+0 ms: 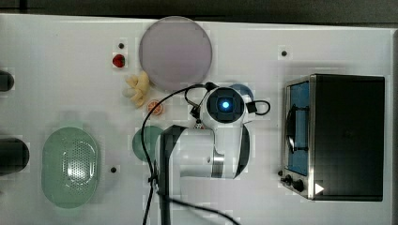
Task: Pick ketchup from plate and place it on table.
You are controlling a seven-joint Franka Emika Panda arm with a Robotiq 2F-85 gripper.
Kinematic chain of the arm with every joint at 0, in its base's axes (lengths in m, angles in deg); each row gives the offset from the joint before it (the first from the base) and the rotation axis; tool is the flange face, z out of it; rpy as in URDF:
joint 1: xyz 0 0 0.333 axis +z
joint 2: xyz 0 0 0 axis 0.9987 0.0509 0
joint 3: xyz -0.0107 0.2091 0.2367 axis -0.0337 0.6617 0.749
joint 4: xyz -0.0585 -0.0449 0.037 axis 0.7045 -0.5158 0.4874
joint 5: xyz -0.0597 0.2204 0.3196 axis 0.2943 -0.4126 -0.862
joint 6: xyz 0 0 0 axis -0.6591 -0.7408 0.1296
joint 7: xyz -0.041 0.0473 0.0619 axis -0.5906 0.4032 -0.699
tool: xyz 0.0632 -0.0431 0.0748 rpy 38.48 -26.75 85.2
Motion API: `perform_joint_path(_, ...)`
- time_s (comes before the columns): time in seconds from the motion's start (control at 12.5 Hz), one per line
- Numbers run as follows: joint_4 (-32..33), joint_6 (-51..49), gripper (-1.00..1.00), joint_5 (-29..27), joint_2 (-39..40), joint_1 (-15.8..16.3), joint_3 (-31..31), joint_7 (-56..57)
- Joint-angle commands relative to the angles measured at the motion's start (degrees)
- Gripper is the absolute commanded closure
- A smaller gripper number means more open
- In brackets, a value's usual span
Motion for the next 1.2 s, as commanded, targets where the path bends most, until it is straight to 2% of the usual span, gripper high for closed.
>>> perform_joint_path(0.08, -6.3, -7.0, -1.0, -0.2, -7.8, -0.6, -0.2, -15.1)
perform_joint_path(0.32, -13.9, -23.3, -1.0, -0.2, -12.1, -0.6, -0.3, -18.1)
perform_joint_path(0.64, -24.9, -32.1, -1.0, -0.4, -12.7, -0.5, 0.1, -18.1)
perform_joint_path(1.04, -30.2, -42.7, -1.0, -0.4, -12.6, -0.1, 0.8, -17.7)
perform_joint_path(1.2, -30.2, -42.6, -1.0, -0.4, -12.6, 0.0, 0.8, -17.7)
